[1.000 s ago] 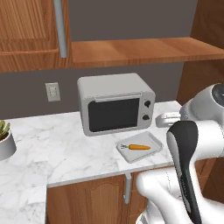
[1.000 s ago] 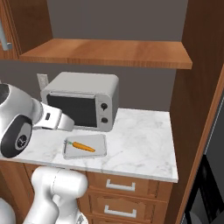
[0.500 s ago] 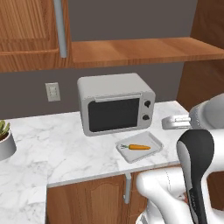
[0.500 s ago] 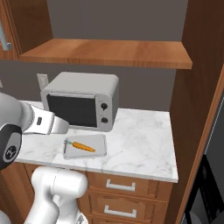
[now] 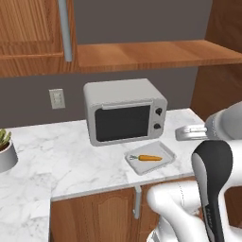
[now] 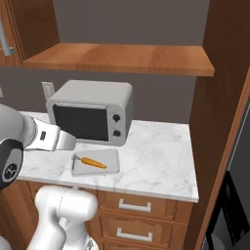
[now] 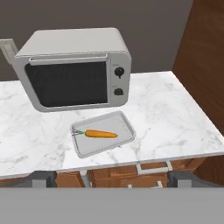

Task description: Take the carrot and bell pepper out of the freezer and place them in the tupperware container on the counter. Then put the tupperware containing the vegetables back in the freezer.

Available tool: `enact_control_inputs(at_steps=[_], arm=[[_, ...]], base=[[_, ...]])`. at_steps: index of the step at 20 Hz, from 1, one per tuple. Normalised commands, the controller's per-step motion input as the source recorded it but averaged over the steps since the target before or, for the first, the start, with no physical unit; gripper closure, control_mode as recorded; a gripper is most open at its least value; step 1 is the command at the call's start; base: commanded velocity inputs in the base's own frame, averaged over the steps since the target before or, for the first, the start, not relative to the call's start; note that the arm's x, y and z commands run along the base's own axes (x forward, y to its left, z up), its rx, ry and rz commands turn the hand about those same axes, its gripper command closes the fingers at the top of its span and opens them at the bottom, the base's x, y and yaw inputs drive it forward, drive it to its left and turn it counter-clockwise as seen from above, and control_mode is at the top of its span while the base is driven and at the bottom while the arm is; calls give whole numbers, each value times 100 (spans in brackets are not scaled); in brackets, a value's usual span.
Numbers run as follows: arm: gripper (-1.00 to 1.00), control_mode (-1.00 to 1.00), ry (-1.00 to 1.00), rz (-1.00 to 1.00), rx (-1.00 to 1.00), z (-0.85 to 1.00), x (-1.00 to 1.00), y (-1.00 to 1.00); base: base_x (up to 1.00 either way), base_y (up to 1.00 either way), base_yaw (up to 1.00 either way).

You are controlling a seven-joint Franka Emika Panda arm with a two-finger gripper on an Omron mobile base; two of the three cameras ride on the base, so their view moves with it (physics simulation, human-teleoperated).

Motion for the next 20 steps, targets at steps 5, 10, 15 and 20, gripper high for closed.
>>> enact_control_inputs(at_steps=[5, 10, 15, 20], arm=[[-100, 100, 0, 0, 0, 0, 0, 0], [-100, 100, 0, 0, 0, 0, 0, 0], [-100, 100, 0, 0, 0, 0, 0, 0], [-100, 100, 0, 0, 0, 0, 0, 0]], base=[[-100, -45, 0], [-100, -60, 0], [-100, -54, 0], [-61, -46, 0]])
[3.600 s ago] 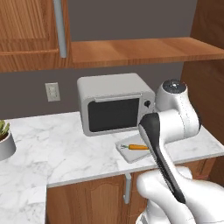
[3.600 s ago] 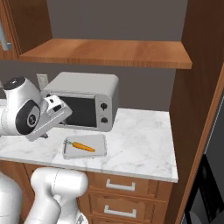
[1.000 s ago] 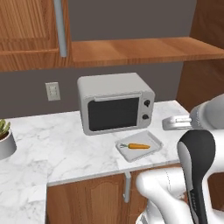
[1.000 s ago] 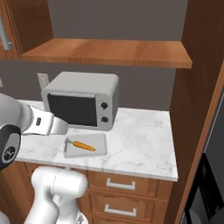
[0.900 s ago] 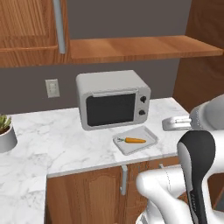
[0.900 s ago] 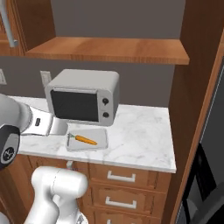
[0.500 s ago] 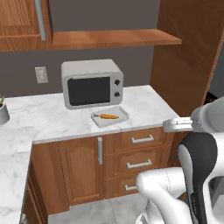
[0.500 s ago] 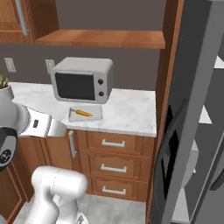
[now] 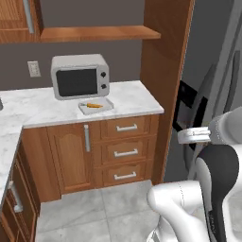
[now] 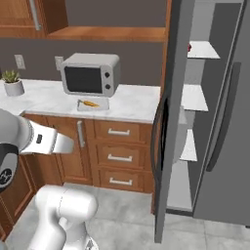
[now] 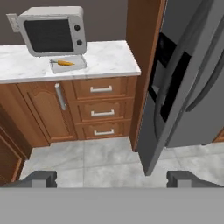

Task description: Take the carrot and bell pepper out of the freezer and place them in the tupperware container on the counter. Then put the tupperware containing the vegetables back in the freezer.

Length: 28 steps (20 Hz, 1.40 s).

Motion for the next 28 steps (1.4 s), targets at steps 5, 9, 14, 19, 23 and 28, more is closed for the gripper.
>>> enact_control_inputs(at_steps=[5, 9, 14, 19, 23, 28], arm=[[-100, 100, 0, 0, 0, 0, 0, 0], [-100, 100, 0, 0, 0, 0, 0, 0], [-100, 100, 0, 0, 0, 0, 0, 0], [-100, 100, 0, 0, 0, 0, 0, 0], [-100, 100, 0, 0, 0, 0, 0, 0], [-100, 100, 0, 0, 0, 0, 0, 0]], base=[[0, -83, 0], [16, -100, 0], [0, -100, 0], [33, -97, 2], [78, -57, 3], [74, 0, 5]])
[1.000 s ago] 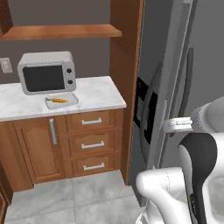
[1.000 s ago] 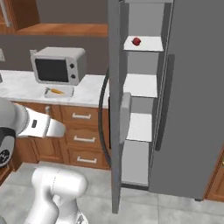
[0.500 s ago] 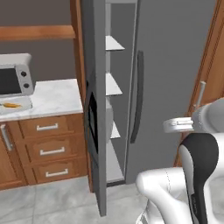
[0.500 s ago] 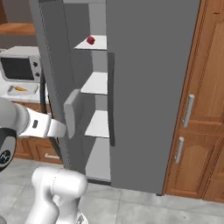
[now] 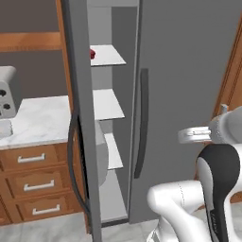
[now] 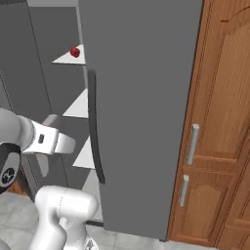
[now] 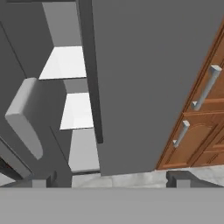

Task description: Take the carrot and bell pepper out of the freezer and place them in the tupperware container on the counter. Then put the tupperware containing the vegetables back in the freezer.

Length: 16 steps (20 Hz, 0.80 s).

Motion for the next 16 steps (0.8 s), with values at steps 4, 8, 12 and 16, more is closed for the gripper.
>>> enact_control_inputs(at_steps=[4, 8, 12, 16], arm=[[-100, 100, 0, 0, 0, 0, 0, 0], [-100, 100, 0, 0, 0, 0, 0, 0], [-100, 100, 0, 0, 0, 0, 0, 0], [-100, 100, 0, 0, 0, 0, 0, 0]], base=[[60, 1, 6], [51, 0, 5], [33, 7, 3], [56, 17, 4]])
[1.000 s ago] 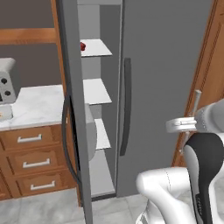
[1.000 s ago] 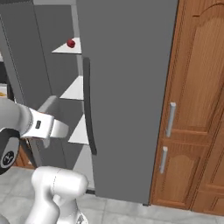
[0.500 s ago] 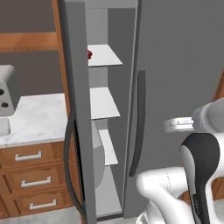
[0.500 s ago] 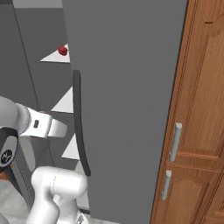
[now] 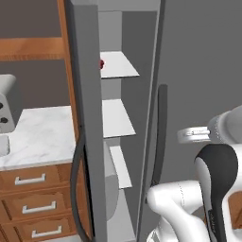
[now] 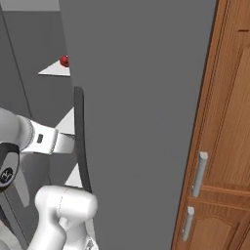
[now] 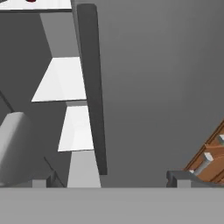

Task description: Take the carrot and bell pepper out of the freezer and place them in the tupperware container on the counter. Then put the tupperware containing the vegetables back in the freezer.

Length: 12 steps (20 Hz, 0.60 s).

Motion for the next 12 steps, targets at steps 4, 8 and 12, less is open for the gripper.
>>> enact_control_inputs(at_steps=[4, 8, 12], arm=[[-100, 100, 0, 0, 0, 0, 0, 0], [-100, 100, 0, 0, 0, 0, 0, 0], [-100, 100, 0, 0, 0, 0, 0, 0]], base=[[42, 19, 4], [26, 28, 4], [1, 39, 6]])
